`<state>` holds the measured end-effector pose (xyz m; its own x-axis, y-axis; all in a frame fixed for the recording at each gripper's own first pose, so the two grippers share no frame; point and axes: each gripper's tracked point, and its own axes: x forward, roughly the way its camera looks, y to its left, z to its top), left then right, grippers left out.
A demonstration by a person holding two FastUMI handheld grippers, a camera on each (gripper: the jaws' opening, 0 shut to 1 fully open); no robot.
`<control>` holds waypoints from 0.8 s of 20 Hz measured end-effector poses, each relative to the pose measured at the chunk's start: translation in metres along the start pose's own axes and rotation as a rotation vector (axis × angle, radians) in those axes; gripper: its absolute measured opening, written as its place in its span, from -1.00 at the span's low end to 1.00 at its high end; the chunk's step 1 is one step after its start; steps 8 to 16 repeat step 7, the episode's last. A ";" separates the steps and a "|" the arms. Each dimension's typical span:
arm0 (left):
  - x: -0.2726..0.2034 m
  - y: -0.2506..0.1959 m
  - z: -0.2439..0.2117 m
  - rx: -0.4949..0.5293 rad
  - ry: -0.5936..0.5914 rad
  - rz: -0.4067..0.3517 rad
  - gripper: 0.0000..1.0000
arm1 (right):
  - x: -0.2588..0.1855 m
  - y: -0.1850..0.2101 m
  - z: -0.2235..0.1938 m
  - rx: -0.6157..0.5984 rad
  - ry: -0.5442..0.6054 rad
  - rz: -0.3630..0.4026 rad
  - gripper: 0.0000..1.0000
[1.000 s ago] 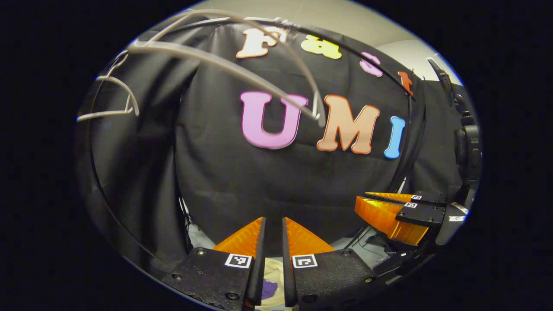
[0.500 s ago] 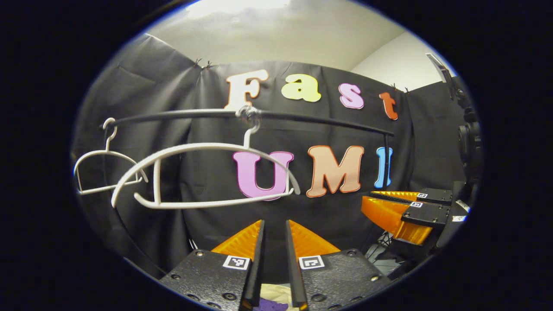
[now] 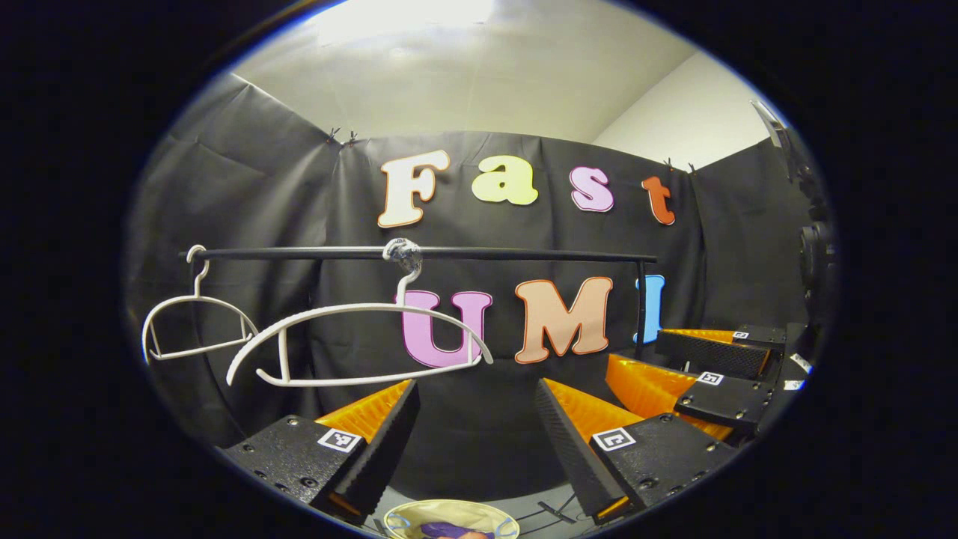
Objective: Grasp the clothes on the hanger with both hands and then place them into the laundry hamper below.
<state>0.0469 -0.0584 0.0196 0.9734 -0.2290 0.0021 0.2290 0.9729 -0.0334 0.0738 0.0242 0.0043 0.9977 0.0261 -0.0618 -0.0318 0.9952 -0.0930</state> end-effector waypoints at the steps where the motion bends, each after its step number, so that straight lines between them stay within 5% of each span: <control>1: -0.002 -0.005 0.001 0.000 -0.001 -0.004 0.87 | -0.004 -0.003 0.001 0.003 0.000 -0.006 0.53; 16: -0.011 -0.029 0.010 -0.008 -0.016 -0.012 0.87 | -0.027 -0.034 0.003 0.017 0.003 -0.040 0.53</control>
